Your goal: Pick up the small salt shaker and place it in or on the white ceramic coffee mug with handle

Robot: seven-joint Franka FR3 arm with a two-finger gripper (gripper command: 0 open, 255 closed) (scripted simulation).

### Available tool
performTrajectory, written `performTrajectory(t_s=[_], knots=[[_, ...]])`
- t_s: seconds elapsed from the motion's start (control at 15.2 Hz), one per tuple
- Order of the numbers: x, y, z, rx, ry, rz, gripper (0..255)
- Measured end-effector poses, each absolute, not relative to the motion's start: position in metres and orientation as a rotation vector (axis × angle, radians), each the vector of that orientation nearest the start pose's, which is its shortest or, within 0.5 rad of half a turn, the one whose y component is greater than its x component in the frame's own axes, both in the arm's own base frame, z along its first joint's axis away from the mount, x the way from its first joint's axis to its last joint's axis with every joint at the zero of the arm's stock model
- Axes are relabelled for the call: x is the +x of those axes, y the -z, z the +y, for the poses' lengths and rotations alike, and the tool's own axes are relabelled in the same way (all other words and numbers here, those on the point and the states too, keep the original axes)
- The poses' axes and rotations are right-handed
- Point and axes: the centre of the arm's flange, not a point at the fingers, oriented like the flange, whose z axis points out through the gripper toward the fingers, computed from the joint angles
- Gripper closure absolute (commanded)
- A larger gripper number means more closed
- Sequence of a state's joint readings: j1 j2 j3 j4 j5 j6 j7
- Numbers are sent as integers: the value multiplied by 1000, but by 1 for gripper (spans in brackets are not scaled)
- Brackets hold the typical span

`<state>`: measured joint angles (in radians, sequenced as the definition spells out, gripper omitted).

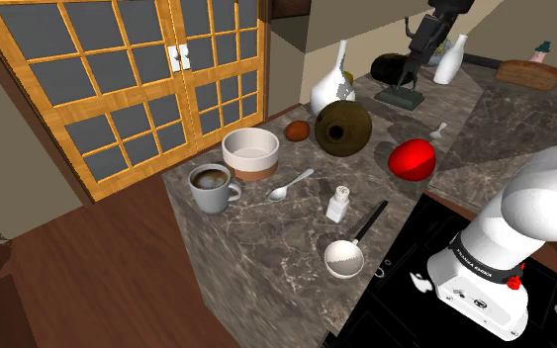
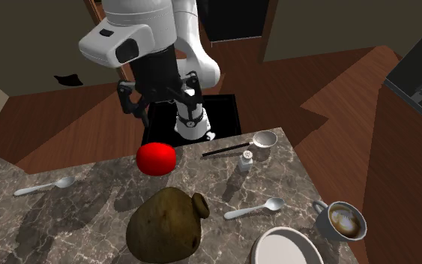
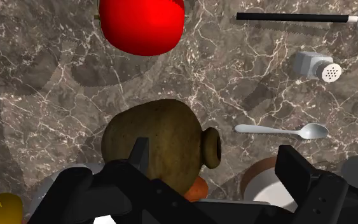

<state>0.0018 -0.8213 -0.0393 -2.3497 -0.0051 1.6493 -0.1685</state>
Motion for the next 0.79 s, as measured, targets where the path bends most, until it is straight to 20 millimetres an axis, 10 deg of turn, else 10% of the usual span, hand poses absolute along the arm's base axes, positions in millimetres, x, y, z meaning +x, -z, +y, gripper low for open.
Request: performTrajectory(t_s=[0.79], knots=[[283, -520, 85, -3161, 177, -244, 0]])
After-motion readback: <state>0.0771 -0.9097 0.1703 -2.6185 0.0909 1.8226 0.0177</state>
